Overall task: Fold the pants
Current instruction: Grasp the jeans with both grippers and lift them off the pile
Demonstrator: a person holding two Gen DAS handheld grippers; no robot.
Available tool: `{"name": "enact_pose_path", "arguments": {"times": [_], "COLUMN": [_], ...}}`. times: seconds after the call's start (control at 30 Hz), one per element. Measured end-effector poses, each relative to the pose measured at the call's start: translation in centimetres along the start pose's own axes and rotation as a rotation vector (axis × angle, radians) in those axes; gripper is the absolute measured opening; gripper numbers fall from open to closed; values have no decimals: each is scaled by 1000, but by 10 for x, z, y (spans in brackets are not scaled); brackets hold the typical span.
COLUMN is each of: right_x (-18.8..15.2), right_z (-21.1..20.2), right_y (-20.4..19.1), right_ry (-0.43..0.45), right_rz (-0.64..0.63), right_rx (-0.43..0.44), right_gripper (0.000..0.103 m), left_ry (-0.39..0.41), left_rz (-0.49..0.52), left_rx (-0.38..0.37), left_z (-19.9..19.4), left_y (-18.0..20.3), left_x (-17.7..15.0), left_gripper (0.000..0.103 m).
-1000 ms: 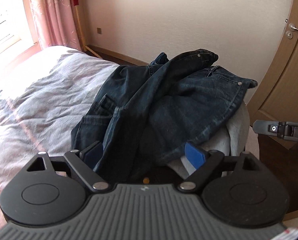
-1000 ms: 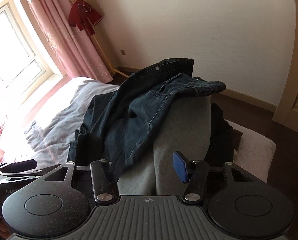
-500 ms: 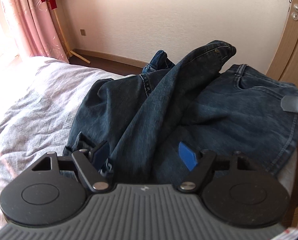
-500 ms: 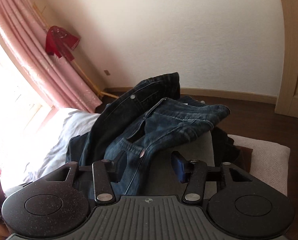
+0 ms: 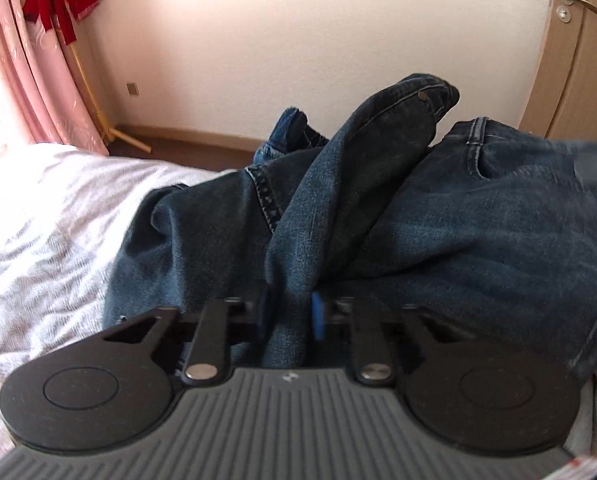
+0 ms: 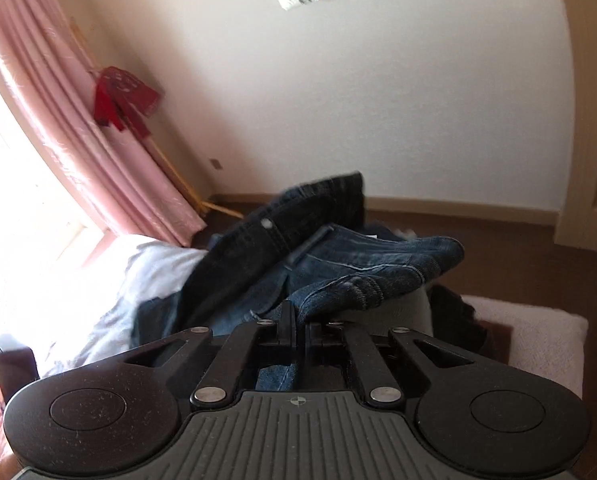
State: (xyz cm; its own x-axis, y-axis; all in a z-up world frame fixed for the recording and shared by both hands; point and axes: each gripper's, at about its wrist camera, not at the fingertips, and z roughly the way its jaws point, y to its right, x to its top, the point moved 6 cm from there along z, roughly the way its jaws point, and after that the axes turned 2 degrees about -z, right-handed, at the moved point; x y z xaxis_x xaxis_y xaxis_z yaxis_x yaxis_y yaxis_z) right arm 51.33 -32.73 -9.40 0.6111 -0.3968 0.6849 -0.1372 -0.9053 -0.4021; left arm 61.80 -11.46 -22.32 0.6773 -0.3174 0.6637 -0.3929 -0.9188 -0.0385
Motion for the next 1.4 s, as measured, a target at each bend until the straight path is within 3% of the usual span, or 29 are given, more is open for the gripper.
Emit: {"name": "enact_pose_path", "arguments": {"times": [0.17,0.3,0.53,0.7,0.83,1.0,1.23,1.4], "right_x": [5,6,-24,-81,-131,-197,-281,-287], "right_z": [-16,-42,-106,-163,-225,-323,-480,-575], "right_y": [-18,-46,-139,-226,-293,-378,-500,-548], "right_ry": [31,77,55,0,2,10,113,285], "right_rz": [-32,-128,-309,-412,-471,-485,-512,-490], "right_rx": [70,155,484,766,954,1144,1359,1428], "right_gripper": [0,0,0,0,0,0,0,0], "left_ry": [68,132,224,289,377,448,536,645], "left_rz": [-44,-114,-292,-429,-490,-508,-475,-390], "left_rx": [38,101,312,487,658,799,975,1079], "left_z": [-39,-93,-223,-345,-465,-606,-785,-908], "left_y": [-7,-24,-71,-106,-123,-142,-182,-181], "left_x": [1,-4,-53,-121,-176,-235,-296,-293], "left_gripper": [8,8,6,6,6,6,6,6]}}
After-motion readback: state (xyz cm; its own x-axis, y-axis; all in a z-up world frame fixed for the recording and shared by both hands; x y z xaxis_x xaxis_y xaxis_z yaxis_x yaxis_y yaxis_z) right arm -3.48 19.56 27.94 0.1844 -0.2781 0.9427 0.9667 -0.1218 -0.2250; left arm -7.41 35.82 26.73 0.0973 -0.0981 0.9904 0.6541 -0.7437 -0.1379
